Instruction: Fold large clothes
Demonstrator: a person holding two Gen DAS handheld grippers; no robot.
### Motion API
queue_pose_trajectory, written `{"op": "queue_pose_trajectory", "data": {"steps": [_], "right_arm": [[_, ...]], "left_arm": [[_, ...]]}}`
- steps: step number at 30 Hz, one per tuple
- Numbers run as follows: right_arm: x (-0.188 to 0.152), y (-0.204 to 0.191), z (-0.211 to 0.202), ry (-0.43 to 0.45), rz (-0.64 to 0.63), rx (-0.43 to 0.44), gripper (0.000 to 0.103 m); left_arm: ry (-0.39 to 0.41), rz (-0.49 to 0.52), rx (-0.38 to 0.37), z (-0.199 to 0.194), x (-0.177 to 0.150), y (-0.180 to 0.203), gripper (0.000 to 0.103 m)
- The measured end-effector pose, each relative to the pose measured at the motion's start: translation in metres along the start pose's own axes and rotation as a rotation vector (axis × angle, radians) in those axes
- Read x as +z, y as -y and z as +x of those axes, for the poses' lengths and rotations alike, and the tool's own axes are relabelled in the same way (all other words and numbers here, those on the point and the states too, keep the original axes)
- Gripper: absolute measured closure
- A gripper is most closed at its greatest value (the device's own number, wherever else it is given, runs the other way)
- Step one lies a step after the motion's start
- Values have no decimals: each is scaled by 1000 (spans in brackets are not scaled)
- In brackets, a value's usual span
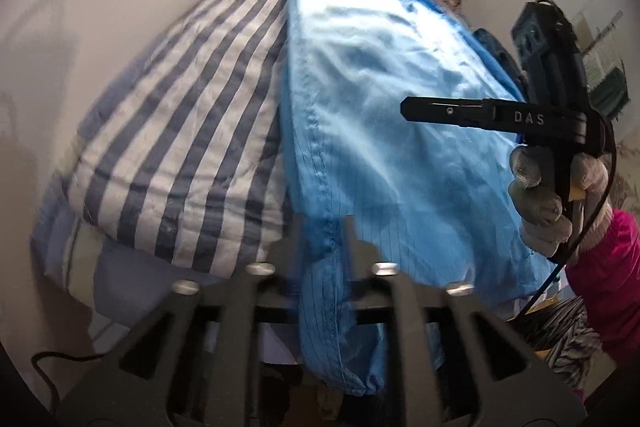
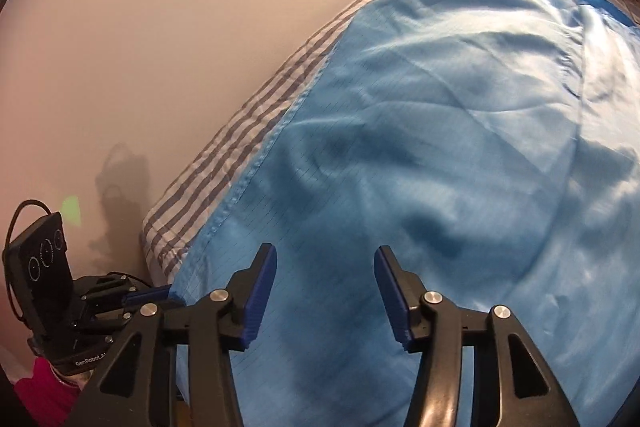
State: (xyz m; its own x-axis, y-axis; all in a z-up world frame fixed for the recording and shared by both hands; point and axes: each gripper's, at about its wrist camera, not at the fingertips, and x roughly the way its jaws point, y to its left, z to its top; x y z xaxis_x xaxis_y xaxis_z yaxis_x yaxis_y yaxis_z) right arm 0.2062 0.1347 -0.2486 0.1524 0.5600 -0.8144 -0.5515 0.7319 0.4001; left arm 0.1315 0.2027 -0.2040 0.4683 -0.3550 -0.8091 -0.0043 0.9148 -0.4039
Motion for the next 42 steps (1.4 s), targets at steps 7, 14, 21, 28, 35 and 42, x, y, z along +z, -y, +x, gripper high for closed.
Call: {"op": "queue_pose_trajectory", "data": {"steps": [7,14,21,28,35,42], "right_arm": [[-5,7,24,-37,12,-4,49],[7,13,23,-67,74,35,47],[69,-19,28,-58,55,36,34],[111,-52,80,-154,11,-172,38],[116,-47,100,-192,-9,-267,97],[112,-25,81,-155,21,-159,103]], "left_arm": [[10,-88,-49,9,1,-14,100],[97,-10,-65,-10,0,6,102],[100,11,-59,-9,2,13,102],[93,30,-44,-4,2,20,102],[83,-2,-53,2,5,18,101],[36,-89,-49,18,14,-6,61]]}}
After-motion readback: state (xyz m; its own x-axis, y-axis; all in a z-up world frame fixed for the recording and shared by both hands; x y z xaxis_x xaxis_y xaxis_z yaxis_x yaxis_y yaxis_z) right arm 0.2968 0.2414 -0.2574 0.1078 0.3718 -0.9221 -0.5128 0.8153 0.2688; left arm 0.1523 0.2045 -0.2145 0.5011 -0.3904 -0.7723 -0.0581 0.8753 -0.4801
